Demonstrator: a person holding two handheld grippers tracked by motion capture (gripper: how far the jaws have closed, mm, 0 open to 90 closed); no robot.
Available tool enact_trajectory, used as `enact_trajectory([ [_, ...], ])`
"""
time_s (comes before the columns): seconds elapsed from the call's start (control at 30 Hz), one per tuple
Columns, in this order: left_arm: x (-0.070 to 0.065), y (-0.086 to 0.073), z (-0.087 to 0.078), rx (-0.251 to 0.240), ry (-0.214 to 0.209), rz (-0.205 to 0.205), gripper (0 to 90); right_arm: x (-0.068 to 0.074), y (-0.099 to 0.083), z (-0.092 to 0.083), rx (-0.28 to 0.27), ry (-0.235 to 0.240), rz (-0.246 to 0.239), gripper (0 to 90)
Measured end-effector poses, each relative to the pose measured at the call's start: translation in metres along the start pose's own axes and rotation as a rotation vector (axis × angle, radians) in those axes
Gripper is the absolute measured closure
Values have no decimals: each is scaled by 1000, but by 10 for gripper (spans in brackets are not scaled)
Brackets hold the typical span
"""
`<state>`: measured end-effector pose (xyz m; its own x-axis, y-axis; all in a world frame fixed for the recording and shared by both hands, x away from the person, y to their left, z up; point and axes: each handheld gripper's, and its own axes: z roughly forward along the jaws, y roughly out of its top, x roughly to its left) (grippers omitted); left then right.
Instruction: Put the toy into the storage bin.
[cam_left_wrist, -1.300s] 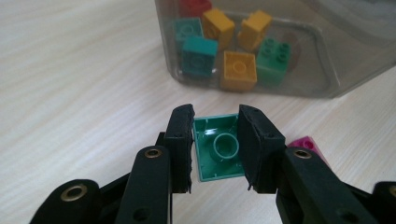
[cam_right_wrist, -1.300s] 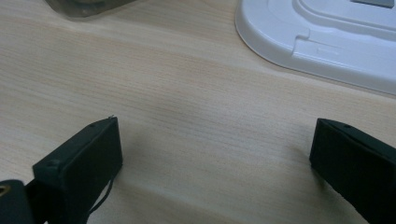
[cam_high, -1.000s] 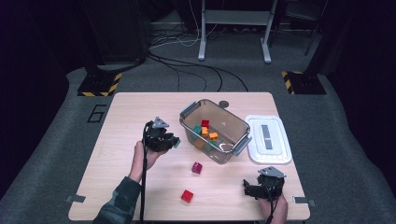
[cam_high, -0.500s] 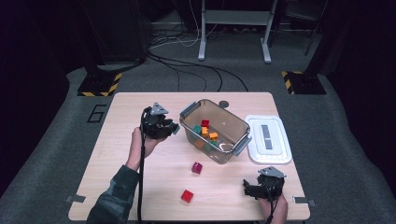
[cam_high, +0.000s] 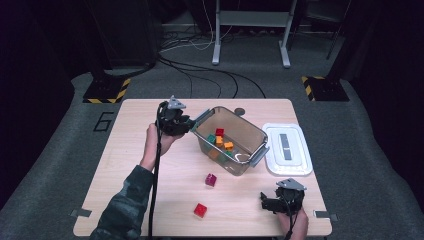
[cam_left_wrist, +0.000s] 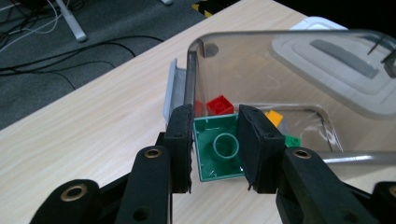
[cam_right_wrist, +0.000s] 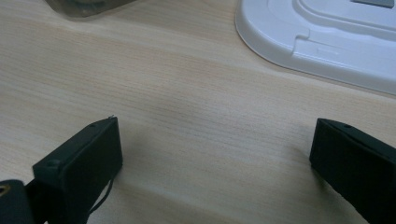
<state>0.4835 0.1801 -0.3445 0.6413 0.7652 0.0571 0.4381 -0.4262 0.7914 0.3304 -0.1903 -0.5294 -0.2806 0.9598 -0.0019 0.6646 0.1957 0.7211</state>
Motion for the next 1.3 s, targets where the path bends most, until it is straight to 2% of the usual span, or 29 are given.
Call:
enact_trajectory([
  [0.13,1,9,6,-1,-6,-6,660,0,0,0,0,0,0,13],
  [0.4,-2,23,25,9,-14,7,660,0,0,0,0,0,0,13],
  [0.43,-2,24,27,21,-12,26,659,0,0,0,0,0,0,14],
  [0.47,-4,25,30,24,-7,27,659,0,0,0,0,0,0,13],
  [0.57,-7,27,38,36,-14,40,659,0,0,0,0,0,1,14],
  [0.8,-11,29,55,57,-28,41,659,0,0,0,0,0,1,14],
  [1.0,-14,30,63,75,-42,44,657,0,0,0,-2,-1,4,14],
  [1.03,-15,31,64,80,-44,45,590,0,0,0,-2,-1,3,14],
  [1.07,-16,32,64,87,-38,39,590,0,0,0,-2,-1,3,14],
  [1.13,-17,32,64,89,-28,34,426,0,0,0,-2,-1,2,14],
  [1.2,-18,33,62,88,-28,29,313,0,0,0,-2,-1,2,14],
  [1.3,-18,33,56,76,-21,25,233,0,0,0,-2,-1,3,15],
])
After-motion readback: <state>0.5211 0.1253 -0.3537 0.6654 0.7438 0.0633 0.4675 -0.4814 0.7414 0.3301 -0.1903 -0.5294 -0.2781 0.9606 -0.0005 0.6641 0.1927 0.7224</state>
